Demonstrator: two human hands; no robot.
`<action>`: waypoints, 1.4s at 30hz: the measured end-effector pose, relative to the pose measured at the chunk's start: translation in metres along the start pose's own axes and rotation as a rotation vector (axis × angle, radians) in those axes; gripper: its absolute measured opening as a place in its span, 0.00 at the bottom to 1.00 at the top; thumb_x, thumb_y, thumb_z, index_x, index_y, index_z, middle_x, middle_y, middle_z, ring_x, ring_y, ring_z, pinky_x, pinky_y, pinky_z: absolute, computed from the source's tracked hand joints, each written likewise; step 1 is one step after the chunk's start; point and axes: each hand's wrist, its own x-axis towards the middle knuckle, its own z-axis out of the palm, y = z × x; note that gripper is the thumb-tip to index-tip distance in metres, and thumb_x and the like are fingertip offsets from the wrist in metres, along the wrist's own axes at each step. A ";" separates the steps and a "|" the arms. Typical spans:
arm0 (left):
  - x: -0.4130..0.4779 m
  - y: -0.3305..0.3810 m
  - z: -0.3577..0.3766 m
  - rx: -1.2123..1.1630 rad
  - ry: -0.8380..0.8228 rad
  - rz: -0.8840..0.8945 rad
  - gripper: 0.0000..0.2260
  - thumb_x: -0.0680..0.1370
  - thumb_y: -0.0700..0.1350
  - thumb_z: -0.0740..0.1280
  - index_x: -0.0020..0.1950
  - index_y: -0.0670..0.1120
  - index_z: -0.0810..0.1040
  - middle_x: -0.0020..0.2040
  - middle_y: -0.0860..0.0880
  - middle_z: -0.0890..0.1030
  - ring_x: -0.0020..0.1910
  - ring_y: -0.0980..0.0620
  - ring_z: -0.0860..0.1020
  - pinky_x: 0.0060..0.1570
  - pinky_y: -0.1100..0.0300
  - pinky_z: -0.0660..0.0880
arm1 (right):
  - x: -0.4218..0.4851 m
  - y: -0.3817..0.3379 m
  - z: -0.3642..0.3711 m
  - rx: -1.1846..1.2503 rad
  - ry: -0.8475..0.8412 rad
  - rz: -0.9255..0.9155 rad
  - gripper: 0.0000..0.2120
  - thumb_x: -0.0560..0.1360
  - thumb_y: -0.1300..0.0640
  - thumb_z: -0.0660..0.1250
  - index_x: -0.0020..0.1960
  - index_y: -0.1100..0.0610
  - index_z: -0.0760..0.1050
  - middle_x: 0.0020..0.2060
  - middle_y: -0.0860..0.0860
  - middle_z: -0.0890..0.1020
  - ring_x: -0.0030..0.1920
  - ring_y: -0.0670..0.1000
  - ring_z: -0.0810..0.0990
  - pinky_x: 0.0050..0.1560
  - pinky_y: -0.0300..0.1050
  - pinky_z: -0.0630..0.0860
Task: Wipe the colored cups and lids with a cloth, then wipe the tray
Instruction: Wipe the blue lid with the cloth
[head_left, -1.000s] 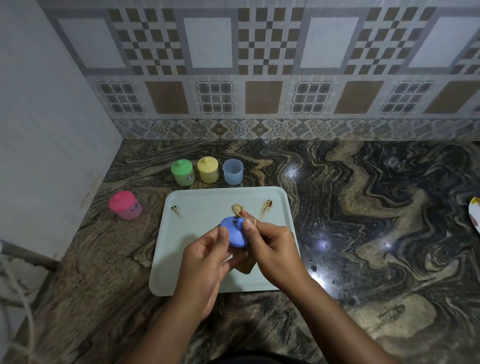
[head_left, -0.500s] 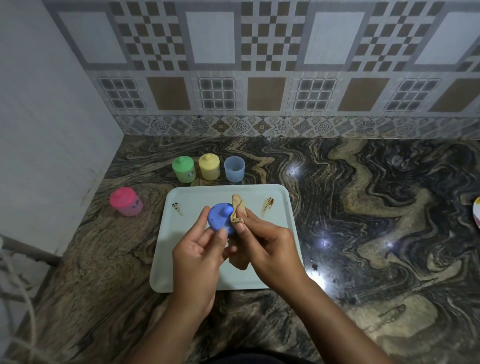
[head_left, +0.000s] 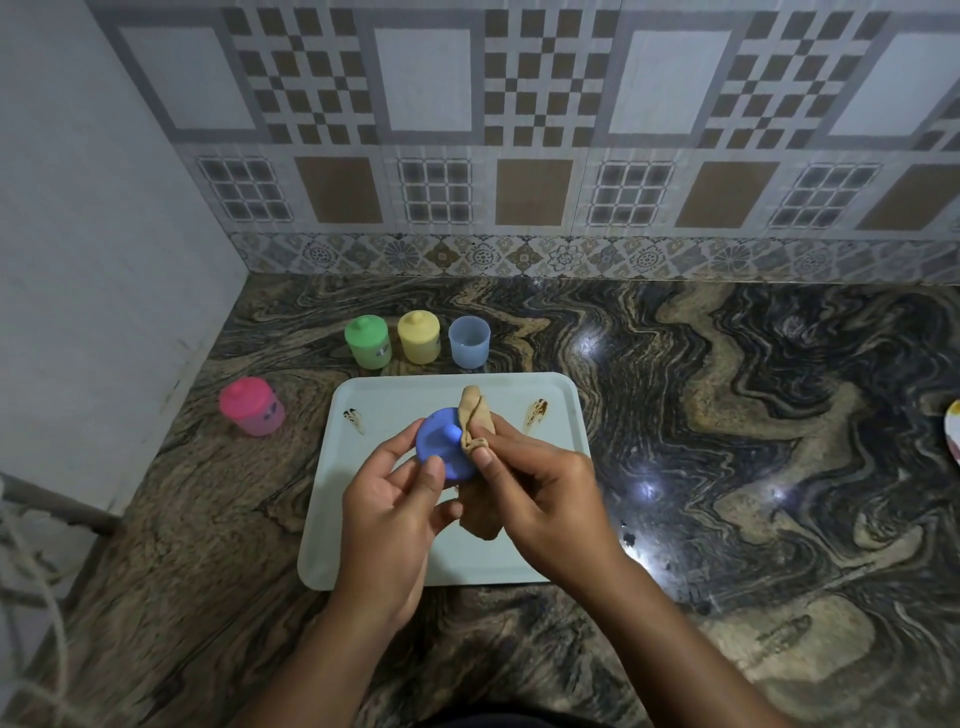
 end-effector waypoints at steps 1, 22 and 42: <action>0.001 0.001 -0.002 0.001 -0.028 -0.014 0.15 0.81 0.37 0.62 0.67 0.47 0.76 0.54 0.45 0.85 0.50 0.51 0.83 0.36 0.58 0.76 | 0.001 0.000 -0.001 -0.003 0.014 0.005 0.12 0.82 0.62 0.66 0.60 0.53 0.84 0.52 0.42 0.87 0.35 0.48 0.83 0.36 0.53 0.81; 0.000 0.002 0.004 0.098 -0.079 0.082 0.30 0.72 0.41 0.69 0.73 0.50 0.68 0.59 0.49 0.84 0.57 0.50 0.83 0.51 0.53 0.81 | 0.015 0.001 -0.005 0.033 0.088 0.124 0.10 0.82 0.62 0.66 0.57 0.54 0.85 0.51 0.45 0.88 0.50 0.37 0.83 0.50 0.38 0.78; 0.006 0.013 0.001 -0.021 0.024 -0.024 0.16 0.80 0.38 0.65 0.68 0.46 0.74 0.52 0.45 0.86 0.46 0.54 0.84 0.39 0.59 0.78 | 0.006 -0.005 0.000 0.189 0.093 0.115 0.08 0.79 0.64 0.70 0.56 0.58 0.86 0.49 0.55 0.88 0.52 0.54 0.87 0.50 0.43 0.83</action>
